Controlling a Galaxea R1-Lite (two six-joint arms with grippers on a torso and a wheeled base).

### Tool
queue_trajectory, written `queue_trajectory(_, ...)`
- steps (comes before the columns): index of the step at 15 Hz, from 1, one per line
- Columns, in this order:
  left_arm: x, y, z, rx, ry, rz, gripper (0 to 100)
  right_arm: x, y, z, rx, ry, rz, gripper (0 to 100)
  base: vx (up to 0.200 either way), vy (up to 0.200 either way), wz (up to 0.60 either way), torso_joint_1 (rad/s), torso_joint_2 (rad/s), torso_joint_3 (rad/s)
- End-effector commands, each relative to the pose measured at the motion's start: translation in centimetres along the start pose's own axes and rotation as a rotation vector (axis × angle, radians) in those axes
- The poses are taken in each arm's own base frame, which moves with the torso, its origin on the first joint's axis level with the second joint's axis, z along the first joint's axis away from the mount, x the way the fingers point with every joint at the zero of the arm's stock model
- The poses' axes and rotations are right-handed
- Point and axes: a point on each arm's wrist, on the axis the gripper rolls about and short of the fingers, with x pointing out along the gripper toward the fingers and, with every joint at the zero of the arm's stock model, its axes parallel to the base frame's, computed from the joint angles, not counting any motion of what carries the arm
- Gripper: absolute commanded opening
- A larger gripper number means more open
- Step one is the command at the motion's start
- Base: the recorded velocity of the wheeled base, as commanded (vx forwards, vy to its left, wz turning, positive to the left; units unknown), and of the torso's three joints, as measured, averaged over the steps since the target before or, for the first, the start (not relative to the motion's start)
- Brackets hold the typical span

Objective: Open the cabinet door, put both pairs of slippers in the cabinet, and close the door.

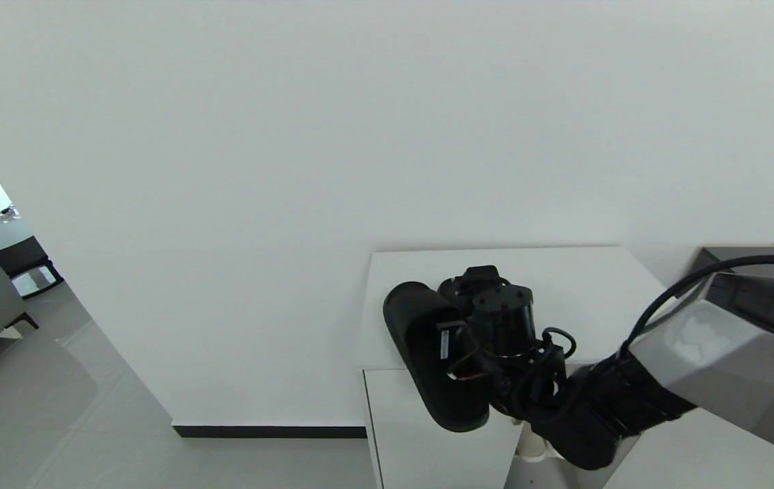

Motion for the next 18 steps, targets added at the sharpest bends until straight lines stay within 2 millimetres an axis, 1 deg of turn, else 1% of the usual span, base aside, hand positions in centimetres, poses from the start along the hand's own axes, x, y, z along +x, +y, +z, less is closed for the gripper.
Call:
queue_trajectory(1,0.0,0.0,0.0,0.000,0.001,0.000,0,-5.0,-0.1,1.7,0.008,0.007,0.188,0,0.000,0.000,0.00,0.000,0.00,0.000)
queue_trajectory(2,0.0,0.0,0.0,0.000,0.001,0.000,0,-5.9,-0.3,1.7,0.005,0.021,0.246,0,0.000,0.000,0.00,0.000,0.00,0.000)
queue_trajectory(3,0.0,0.0,0.0,0.000,0.001,0.000,0,-7.3,-0.8,1.9,0.005,0.040,0.347,0,0.000,0.000,0.00,0.000,0.00,0.000)
queue_trajectory(5,0.0,0.0,0.0,-0.002,0.001,0.000,0,-8.5,-1.2,1.8,0.002,0.066,0.423,0,0.000,0.000,0.00,0.000,0.00,0.000)
queue_trajectory(9,0.0,0.0,0.0,-0.002,0.001,-0.001,0,-8.7,-1.4,1.5,-0.001,0.071,0.431,0,0.000,0.000,0.00,0.000,0.00,0.000)
queue_trajectory(18,0.0,0.0,0.0,-0.003,0.001,-0.003,0,-8.7,-1.4,1.3,-0.008,0.077,0.440,0,-0.200,0.000,0.00,0.002,0.00,0.001)
